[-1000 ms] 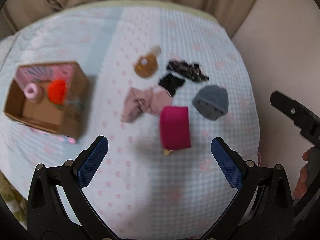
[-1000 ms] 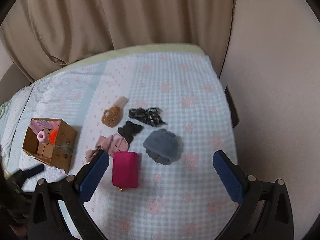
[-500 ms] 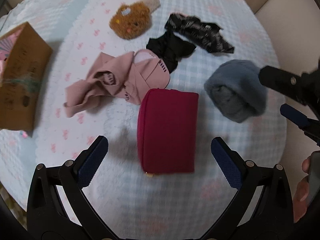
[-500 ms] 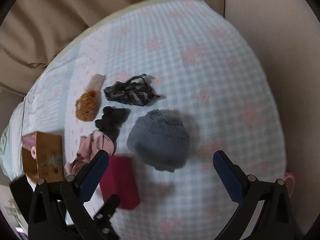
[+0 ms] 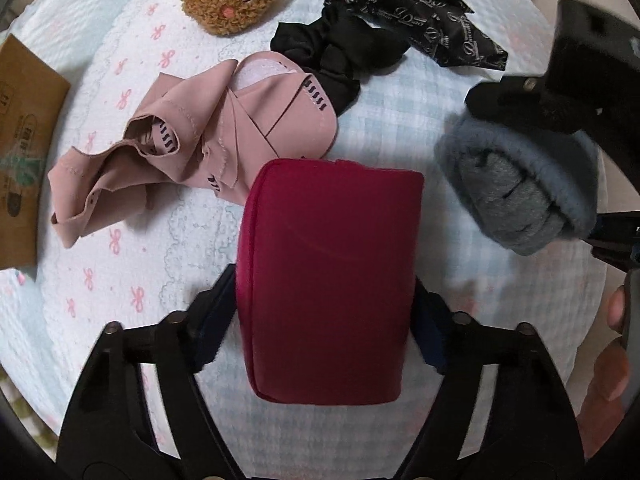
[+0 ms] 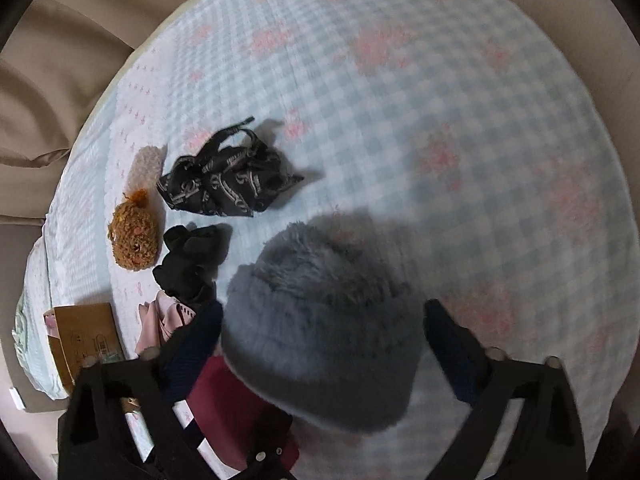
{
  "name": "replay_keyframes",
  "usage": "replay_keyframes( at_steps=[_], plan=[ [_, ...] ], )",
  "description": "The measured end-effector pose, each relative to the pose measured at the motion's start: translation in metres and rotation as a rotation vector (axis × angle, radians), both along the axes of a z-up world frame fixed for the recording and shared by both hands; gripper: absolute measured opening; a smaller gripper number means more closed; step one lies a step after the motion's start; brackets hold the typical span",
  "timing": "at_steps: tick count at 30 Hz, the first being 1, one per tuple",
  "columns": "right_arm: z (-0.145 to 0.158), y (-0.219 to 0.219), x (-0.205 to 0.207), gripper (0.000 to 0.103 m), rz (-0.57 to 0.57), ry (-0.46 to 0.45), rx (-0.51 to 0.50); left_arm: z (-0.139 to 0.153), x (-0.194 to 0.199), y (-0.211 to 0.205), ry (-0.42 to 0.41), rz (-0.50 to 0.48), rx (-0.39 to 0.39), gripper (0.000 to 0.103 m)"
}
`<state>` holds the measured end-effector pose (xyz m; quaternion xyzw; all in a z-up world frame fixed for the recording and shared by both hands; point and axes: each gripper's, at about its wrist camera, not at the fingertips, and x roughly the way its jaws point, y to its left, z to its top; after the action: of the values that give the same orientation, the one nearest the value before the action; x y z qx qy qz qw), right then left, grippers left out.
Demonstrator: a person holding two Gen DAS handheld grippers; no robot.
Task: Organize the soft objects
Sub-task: 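Grasp the magenta pouch with the left tool while the right tool grasps the grey hat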
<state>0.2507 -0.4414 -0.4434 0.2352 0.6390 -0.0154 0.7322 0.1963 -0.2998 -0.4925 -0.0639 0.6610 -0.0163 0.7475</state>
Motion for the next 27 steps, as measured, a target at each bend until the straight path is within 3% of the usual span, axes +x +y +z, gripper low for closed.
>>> replay_keyframes(
  at_steps=[10, 18, 27],
  plan=[
    [-0.002, 0.003, 0.000, 0.056, -0.005, 0.000, 0.002, 0.005, 0.016, 0.005, 0.000, -0.031, -0.022, 0.049],
    [0.013, 0.008, -0.003, 0.050, 0.015, -0.028, -0.012, 0.024, 0.009, 0.015, -0.018, -0.051, -0.037, 0.041],
    [0.071, 0.018, -0.027, 0.050, 0.043, -0.120, -0.064, 0.076, -0.005, 0.031, -0.093, -0.071, -0.067, 0.041]
  ],
)
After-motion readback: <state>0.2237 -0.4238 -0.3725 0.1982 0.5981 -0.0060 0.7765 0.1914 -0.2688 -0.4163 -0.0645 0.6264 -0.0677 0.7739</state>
